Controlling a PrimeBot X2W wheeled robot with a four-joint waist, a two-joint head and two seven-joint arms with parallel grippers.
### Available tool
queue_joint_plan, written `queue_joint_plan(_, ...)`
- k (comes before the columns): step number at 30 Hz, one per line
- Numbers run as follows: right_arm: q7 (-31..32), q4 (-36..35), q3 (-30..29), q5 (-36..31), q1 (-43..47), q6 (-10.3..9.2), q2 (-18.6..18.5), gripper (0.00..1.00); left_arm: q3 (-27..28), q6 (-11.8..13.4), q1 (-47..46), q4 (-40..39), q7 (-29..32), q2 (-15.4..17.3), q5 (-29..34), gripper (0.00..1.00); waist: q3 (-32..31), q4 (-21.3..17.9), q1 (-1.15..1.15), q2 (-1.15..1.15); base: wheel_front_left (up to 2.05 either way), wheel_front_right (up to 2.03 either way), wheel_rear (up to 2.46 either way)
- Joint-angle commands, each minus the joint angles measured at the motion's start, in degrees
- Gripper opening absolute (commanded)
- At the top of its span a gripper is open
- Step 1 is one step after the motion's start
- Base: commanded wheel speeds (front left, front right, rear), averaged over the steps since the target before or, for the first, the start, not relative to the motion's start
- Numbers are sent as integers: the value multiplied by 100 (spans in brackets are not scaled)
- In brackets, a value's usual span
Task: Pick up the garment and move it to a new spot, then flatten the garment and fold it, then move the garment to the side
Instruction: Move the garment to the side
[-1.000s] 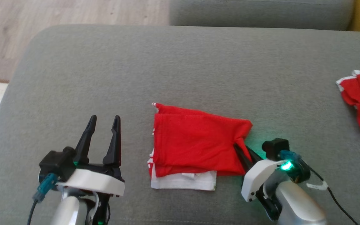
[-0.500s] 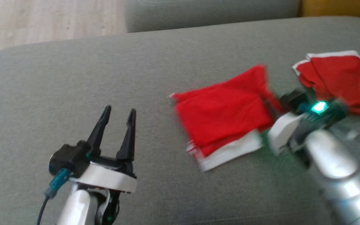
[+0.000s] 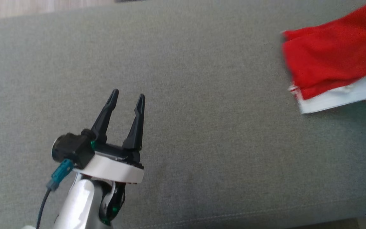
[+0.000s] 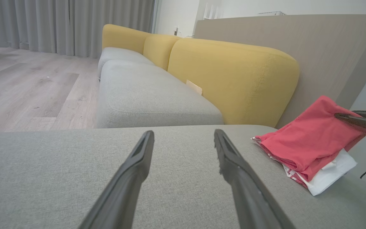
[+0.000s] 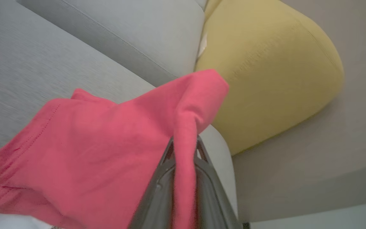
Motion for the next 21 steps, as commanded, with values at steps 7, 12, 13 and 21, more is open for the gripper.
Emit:
queue_joint_plan(7, -84, 308, -526, -20, -117, -5, -445, 0, 125, -42, -387, -214, -70, 14, 83, 100, 457, 36, -1, 0, 0, 0, 0)
queue_joint_plan(12, -158, 554, -865, -200, -114, -5, -436, 0, 136, -64, -455, -204, -70, 14, 119, 100, 632, 30, -1, 0, 0, 0, 0)
queue_joint_plan(13, -154, 600, -906, -245, -105, -5, -427, 0, 142, -68, -468, -204, -70, 14, 122, 100, 654, 31, -1, 0, 0, 0, 0)
queue_joint_plan(21, -29, 829, -1347, -536, -140, -5, -320, 0, 176, -88, -554, -186, -70, 14, 127, 100, 776, 26, -1, 0, 0, 0, 0)
